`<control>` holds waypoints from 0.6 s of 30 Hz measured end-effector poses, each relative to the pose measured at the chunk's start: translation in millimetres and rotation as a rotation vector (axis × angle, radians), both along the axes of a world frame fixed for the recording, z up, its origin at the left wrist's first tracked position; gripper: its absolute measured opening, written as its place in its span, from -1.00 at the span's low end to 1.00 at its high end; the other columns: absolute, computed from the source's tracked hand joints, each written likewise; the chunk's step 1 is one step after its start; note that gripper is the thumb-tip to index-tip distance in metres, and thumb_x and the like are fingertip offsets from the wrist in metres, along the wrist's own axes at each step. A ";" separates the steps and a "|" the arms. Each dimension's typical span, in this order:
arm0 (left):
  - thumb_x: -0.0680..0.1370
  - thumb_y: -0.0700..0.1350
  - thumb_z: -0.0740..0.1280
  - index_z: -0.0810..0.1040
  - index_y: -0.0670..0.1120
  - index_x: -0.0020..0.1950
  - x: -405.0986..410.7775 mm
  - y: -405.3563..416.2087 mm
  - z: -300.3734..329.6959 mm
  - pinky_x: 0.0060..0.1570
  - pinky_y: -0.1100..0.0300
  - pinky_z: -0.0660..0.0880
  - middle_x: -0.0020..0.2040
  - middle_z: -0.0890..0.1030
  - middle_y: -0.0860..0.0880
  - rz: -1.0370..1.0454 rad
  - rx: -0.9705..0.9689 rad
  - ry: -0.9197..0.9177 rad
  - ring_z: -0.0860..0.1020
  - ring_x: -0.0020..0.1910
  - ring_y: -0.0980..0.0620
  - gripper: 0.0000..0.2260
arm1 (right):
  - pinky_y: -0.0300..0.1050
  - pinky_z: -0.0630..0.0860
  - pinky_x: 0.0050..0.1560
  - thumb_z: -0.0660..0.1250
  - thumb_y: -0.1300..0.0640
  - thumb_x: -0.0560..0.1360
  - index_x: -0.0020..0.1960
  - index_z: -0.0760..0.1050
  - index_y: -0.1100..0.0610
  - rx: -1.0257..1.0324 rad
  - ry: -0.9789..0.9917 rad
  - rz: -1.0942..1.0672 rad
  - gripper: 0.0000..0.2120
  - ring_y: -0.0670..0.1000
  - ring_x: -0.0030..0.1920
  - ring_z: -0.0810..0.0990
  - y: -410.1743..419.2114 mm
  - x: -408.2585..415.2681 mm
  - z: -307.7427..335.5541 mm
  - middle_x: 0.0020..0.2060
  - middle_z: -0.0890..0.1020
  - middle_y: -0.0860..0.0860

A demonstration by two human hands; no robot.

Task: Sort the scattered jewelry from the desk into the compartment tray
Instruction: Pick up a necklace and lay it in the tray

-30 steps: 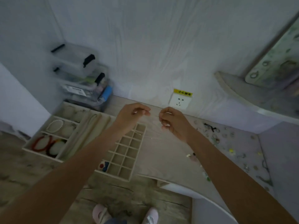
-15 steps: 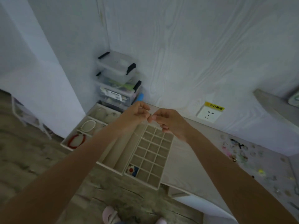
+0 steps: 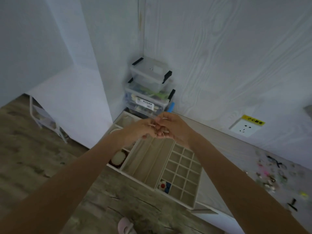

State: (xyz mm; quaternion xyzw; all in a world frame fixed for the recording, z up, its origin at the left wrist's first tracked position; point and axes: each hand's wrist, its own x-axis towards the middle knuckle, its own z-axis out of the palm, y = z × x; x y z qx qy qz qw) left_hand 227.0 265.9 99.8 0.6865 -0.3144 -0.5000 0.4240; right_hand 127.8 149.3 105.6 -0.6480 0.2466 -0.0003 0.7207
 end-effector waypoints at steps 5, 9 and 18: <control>0.50 -0.13 0.37 0.61 -0.14 -0.05 28.3 11.6 -13.5 -0.08 0.34 0.47 -0.21 0.63 0.00 0.000 0.038 -0.215 0.60 -0.22 0.19 -0.91 | -0.17 0.57 -0.21 0.19 0.20 0.60 -0.18 0.39 0.13 -0.110 0.088 -0.120 -0.83 -0.02 -0.25 0.57 5.3 20.7 -8.5 -0.22 0.58 0.07; 0.53 -0.23 0.32 0.55 -0.17 -0.22 45.1 25.1 -26.5 -0.40 0.49 0.41 -0.39 0.54 -0.01 0.064 0.038 -0.233 0.51 -0.50 0.28 -0.87 | -0.28 0.52 -0.25 0.16 0.26 0.60 -0.14 0.39 0.18 -0.041 0.129 -0.284 -0.86 -0.05 -0.25 0.56 2.1 25.7 -26.9 -0.22 0.60 0.06; 0.46 -0.09 0.42 0.56 -0.03 0.05 56.7 40.7 -56.6 -0.22 0.26 0.44 -0.14 0.58 0.03 0.108 0.118 -0.252 0.52 -0.19 0.08 -0.82 | -0.21 0.63 -0.21 0.23 0.26 0.57 -0.12 0.46 0.22 0.109 0.143 -0.289 -0.90 0.00 -0.31 0.68 10.8 33.4 -49.3 -0.27 0.65 0.11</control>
